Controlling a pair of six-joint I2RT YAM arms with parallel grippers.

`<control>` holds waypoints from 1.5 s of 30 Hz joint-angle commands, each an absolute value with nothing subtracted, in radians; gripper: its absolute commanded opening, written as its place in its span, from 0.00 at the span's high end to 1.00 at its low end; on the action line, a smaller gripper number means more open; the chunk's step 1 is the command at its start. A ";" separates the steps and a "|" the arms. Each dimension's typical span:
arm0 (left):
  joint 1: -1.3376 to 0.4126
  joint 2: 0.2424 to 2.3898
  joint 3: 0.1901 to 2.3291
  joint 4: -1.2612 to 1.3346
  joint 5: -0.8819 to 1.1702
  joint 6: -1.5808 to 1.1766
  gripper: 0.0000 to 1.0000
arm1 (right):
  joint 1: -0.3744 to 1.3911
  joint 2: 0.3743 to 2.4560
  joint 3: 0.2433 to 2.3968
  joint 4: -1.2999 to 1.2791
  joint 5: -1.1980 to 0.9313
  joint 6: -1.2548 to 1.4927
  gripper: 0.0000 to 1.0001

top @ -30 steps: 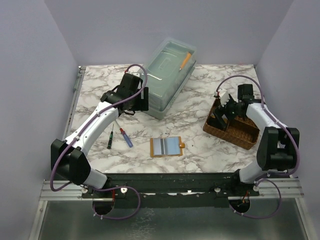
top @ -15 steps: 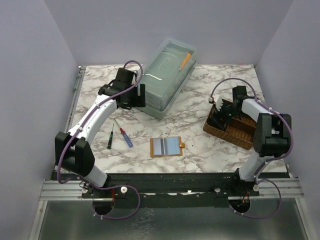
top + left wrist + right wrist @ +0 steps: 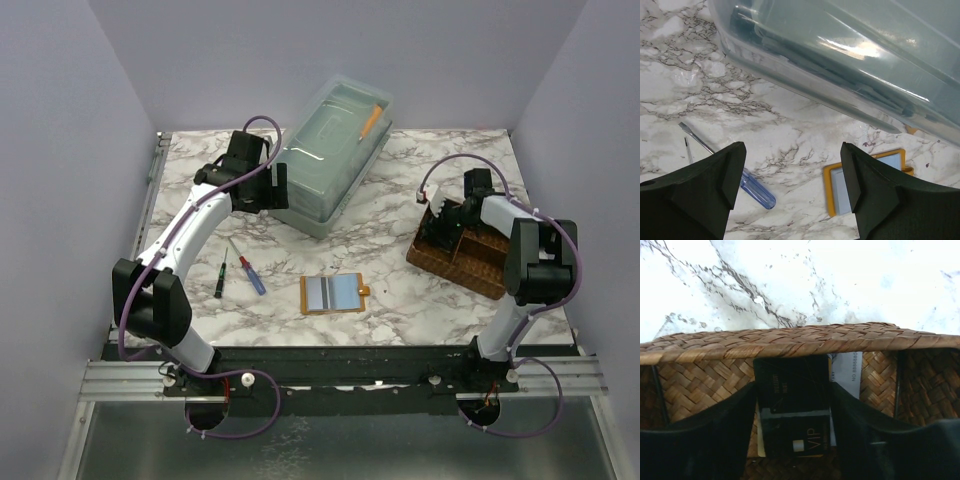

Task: Put the credit cards into the card holder
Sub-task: Pick up the credit card from the storage box.

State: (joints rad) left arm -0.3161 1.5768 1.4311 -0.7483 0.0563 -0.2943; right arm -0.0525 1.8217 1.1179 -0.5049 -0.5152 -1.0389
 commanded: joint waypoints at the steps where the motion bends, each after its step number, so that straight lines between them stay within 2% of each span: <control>1: -0.307 1.597 1.467 -0.761 0.081 -0.290 0.17 | -0.054 1.874 1.056 -0.520 -0.455 -1.022 0.50; 6: -0.306 1.613 1.477 -0.762 0.097 -0.297 0.17 | -0.055 1.856 1.072 -0.502 -0.475 -1.009 0.68; 9: -0.305 1.616 1.474 -0.762 0.104 -0.305 0.17 | -0.055 1.839 1.081 -0.489 -0.477 -0.991 0.75; 20: -0.305 1.592 1.452 -0.762 0.132 -0.326 0.18 | -0.054 1.696 1.026 -0.490 -0.540 -0.949 0.80; 32: -0.305 1.516 1.439 -0.759 0.158 -0.343 0.19 | -0.061 1.538 0.905 -0.360 -0.536 -0.787 0.83; 45: -0.332 1.437 1.455 -0.758 0.229 -0.416 0.21 | -0.123 1.401 0.799 -0.129 -0.625 -0.381 0.92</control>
